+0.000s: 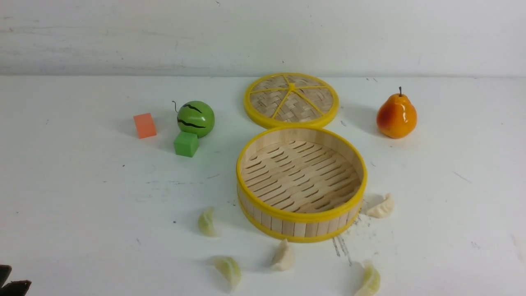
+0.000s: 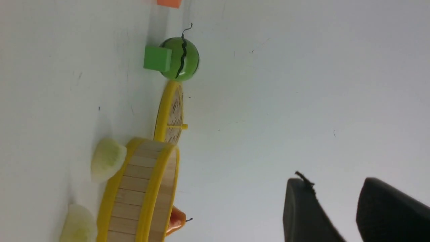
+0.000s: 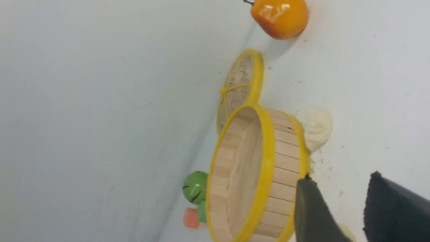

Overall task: Put the dumplings into the steamer on the white table.
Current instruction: 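Reach for and grasp a dumpling on the table with the left gripper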

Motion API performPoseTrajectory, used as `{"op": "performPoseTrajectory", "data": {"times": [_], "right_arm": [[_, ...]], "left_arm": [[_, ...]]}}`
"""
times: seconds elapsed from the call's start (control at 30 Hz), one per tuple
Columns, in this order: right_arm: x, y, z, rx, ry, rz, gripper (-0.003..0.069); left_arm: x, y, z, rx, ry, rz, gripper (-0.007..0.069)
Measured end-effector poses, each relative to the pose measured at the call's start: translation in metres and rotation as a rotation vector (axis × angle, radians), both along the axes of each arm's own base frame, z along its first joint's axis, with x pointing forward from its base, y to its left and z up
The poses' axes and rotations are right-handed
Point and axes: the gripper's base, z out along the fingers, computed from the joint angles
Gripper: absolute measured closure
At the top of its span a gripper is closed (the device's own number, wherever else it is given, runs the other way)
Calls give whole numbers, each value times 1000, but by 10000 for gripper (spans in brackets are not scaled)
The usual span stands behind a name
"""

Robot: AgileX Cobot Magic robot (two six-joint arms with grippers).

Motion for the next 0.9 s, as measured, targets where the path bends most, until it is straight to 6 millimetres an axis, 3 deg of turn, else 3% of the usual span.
{"op": "performPoseTrajectory", "data": {"times": [0.17,0.23,0.27,0.33,0.4,0.47,0.6,0.63,0.73,0.8,0.87,0.9], "right_arm": [[1,-3,4,-17,-46,-37,419],[1,-5,8,-87,-80,-53,419],[1,-5,9,-96,-83,-52,419],[-1,-5,23,-243,-138,-46,426],[-1,-5,33,-322,-159,-43,448],[6,-4,56,-489,-148,-19,529],[26,-2,83,-711,-89,63,654],[38,1,94,-829,-53,140,676],[67,11,106,-1023,40,392,679],[77,15,108,-1045,65,471,679],[95,27,110,-1067,100,648,678],[96,29,111,-1069,101,660,678]], "left_arm": [[-2,-4,7,72,-7,-41,386],[-7,-6,32,266,-82,-64,386],[-7,-7,34,304,-89,-69,388],[-18,-12,69,599,-181,-98,408],[-20,-14,87,725,-193,-124,438],[-9,-19,110,948,-103,-237,524],[18,-19,130,1124,98,-422,634],[36,-18,138,1178,206,-512,638],[67,-13,143,1254,425,-695,638],[79,-13,144,1273,481,-754,638],[107,-22,143,1327,539,-881,638],[107,-23,143,1330,535,-889,638]]}}
